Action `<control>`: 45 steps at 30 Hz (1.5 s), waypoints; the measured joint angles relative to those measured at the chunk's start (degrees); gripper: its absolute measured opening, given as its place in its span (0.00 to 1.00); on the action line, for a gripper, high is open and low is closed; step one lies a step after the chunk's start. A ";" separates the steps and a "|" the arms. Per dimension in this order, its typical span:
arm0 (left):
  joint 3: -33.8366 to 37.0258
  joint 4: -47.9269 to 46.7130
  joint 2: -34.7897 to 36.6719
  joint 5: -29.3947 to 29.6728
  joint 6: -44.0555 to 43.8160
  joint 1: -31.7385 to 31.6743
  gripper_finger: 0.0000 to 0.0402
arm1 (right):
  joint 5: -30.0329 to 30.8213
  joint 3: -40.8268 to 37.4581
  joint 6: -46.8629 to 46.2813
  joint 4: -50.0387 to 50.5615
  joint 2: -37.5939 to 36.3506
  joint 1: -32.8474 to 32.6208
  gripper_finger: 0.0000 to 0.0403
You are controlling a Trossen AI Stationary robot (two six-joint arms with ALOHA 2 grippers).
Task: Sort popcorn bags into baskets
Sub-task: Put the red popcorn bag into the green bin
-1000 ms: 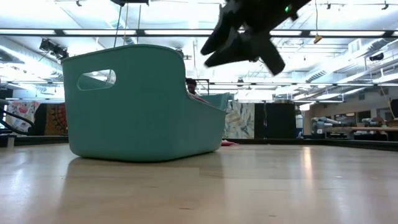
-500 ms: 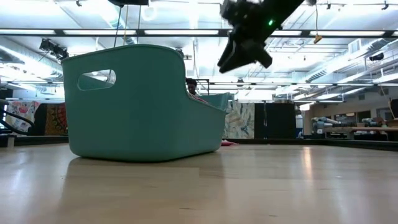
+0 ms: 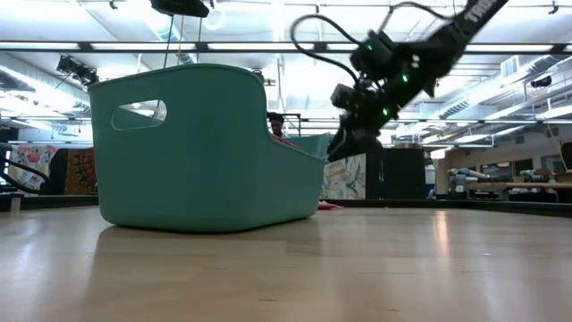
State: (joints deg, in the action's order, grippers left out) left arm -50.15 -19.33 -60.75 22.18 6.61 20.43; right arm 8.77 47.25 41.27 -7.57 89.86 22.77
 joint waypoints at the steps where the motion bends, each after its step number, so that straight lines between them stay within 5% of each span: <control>1: 0.00 0.04 0.00 0.57 0.05 0.00 0.52 | -0.81 -1.58 0.65 -2.62 0.00 1.21 0.37; 9: 0.00 0.89 0.00 4.59 0.61 0.00 0.52 | -0.97 -5.97 -2.64 -6.59 1.45 6.26 0.46; 29: -0.02 1.65 0.00 5.02 1.55 -0.70 0.52 | -0.32 8.40 -3.30 -1.96 20.78 6.39 0.48; 34: -0.02 1.43 0.00 5.02 1.51 -0.69 0.52 | 0.79 8.73 -3.29 -1.99 21.35 6.44 0.37; 41: -0.02 1.44 0.00 5.02 1.50 -0.70 0.52 | 1.37 8.65 -2.92 -1.22 21.53 6.40 0.06; 45: -0.02 1.43 0.00 5.02 1.43 -0.69 0.52 | 4.12 8.57 -0.82 0.26 20.92 5.39 0.03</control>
State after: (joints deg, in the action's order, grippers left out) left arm -50.17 -17.90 -60.75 27.20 8.04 19.74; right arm 12.89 55.82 40.45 -7.31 110.79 28.16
